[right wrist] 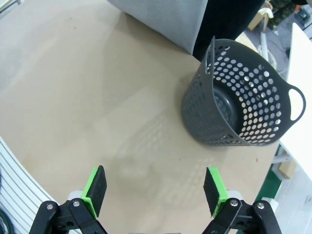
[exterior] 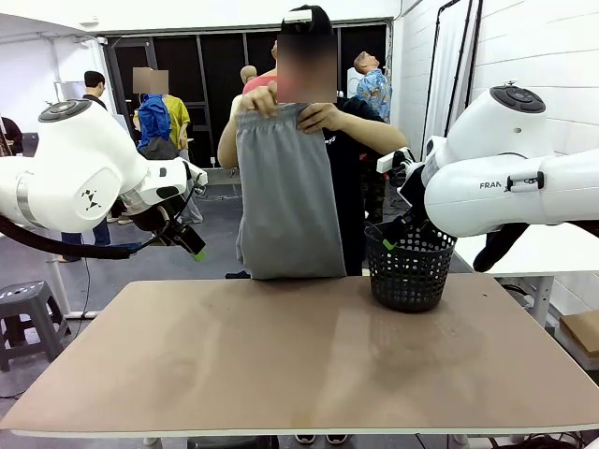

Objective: Fold the training pants.
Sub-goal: Grab both ends of the Training pants handed by a person.

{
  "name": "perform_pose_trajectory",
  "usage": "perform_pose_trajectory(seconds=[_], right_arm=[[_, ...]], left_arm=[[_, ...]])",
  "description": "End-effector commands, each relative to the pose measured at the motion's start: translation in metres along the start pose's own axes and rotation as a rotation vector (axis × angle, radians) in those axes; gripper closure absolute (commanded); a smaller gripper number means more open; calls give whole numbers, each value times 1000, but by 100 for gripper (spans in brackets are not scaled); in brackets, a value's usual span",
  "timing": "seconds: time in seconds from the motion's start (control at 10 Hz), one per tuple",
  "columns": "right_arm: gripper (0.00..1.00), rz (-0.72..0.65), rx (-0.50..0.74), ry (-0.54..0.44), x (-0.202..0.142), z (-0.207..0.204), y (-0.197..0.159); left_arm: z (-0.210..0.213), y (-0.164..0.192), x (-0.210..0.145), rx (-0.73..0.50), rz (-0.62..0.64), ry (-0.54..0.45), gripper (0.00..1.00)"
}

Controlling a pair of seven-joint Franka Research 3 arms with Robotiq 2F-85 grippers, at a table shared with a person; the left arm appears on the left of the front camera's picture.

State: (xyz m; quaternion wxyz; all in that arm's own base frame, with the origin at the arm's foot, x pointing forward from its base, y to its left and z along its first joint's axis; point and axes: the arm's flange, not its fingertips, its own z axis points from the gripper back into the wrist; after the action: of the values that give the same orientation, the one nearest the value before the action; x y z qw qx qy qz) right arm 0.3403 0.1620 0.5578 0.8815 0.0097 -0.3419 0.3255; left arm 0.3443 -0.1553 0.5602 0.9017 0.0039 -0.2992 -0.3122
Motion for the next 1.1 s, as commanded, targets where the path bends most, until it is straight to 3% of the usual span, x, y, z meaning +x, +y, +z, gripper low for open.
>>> perform_pose_trajectory(seconds=[0.0, 1.0], right_arm=[[0, 0, 5, -2, -2, -4, 0], [0, 0, 5, -2, -2, -4, 0]], left_arm=[[0, 0, 1, -4, -1, -2, 0], [0, 0, 1, -4, -1, -2, 0]])
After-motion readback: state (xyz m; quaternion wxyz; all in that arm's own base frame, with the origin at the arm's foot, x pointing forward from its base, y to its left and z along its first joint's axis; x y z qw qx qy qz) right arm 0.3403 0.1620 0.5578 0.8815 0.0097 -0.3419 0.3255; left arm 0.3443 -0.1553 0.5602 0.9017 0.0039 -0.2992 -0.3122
